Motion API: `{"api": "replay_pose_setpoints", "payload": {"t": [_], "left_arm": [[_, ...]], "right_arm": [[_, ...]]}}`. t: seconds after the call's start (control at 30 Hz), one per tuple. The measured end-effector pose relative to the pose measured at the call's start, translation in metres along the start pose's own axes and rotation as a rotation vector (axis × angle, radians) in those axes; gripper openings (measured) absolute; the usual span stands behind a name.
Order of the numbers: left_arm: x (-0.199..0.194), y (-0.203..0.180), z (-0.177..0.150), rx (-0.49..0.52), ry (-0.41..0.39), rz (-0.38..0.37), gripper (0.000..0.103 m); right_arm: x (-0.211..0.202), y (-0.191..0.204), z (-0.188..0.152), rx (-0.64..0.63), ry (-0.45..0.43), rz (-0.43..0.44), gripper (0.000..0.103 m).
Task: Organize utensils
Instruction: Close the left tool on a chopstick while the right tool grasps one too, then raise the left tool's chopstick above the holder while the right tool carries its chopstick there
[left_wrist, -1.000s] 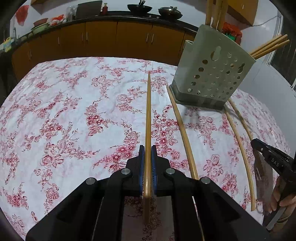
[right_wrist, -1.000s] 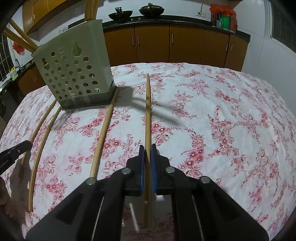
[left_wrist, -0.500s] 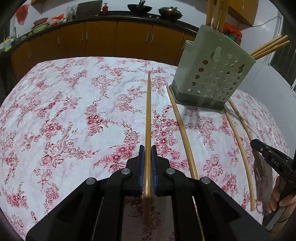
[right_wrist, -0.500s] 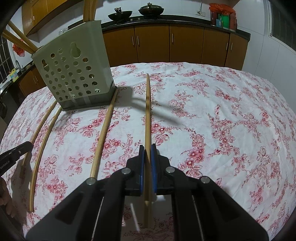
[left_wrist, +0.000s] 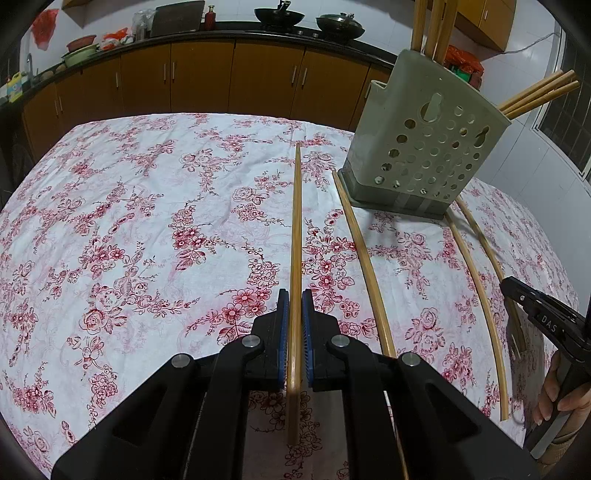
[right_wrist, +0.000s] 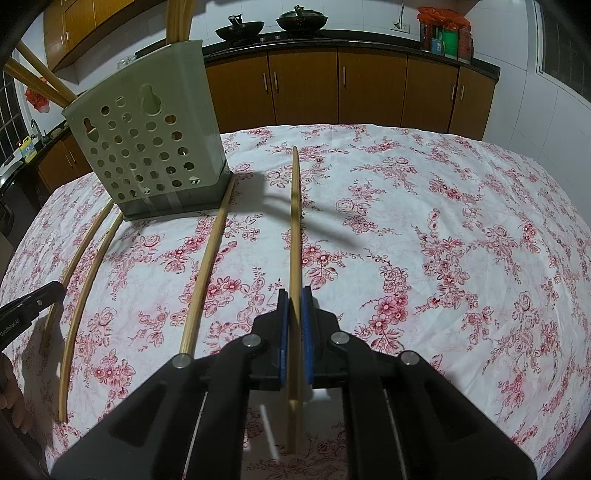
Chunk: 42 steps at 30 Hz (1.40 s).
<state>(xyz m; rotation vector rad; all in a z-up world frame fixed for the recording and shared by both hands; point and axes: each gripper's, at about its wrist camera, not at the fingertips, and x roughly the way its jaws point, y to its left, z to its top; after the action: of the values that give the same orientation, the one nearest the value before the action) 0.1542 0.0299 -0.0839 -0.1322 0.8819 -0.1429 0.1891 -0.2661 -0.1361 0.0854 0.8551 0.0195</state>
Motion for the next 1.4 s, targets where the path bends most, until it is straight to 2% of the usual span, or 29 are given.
{"api": "replay_pose_setpoints", "payload": {"t": [0.4,0.67,0.97,1.27,1.4], "left_arm": [[0.0,0.0,0.0,0.0,-0.001,0.003,0.009],[-0.005,-0.011,-0.009,0.064,0.004,0.056,0.009],[-0.009,-0.014,-0.015,0.061,0.003,0.063,0.009],[-0.011,-0.018,-0.016,0.073,0.011,0.056,0.008],[-0.019,-0.013,-0.009,0.047,0.011,0.023,0.008]], "right_arm": [[0.0,0.0,0.0,-0.001,0.0,-0.001,0.009],[-0.007,0.002,-0.008,-0.015,0.0,-0.007,0.009],[-0.012,0.001,-0.014,0.002,0.001,0.0,0.009],[-0.015,-0.002,-0.013,0.011,0.007,0.007,0.008],[-0.028,-0.005,-0.004,0.029,-0.03,0.015,0.008]]}}
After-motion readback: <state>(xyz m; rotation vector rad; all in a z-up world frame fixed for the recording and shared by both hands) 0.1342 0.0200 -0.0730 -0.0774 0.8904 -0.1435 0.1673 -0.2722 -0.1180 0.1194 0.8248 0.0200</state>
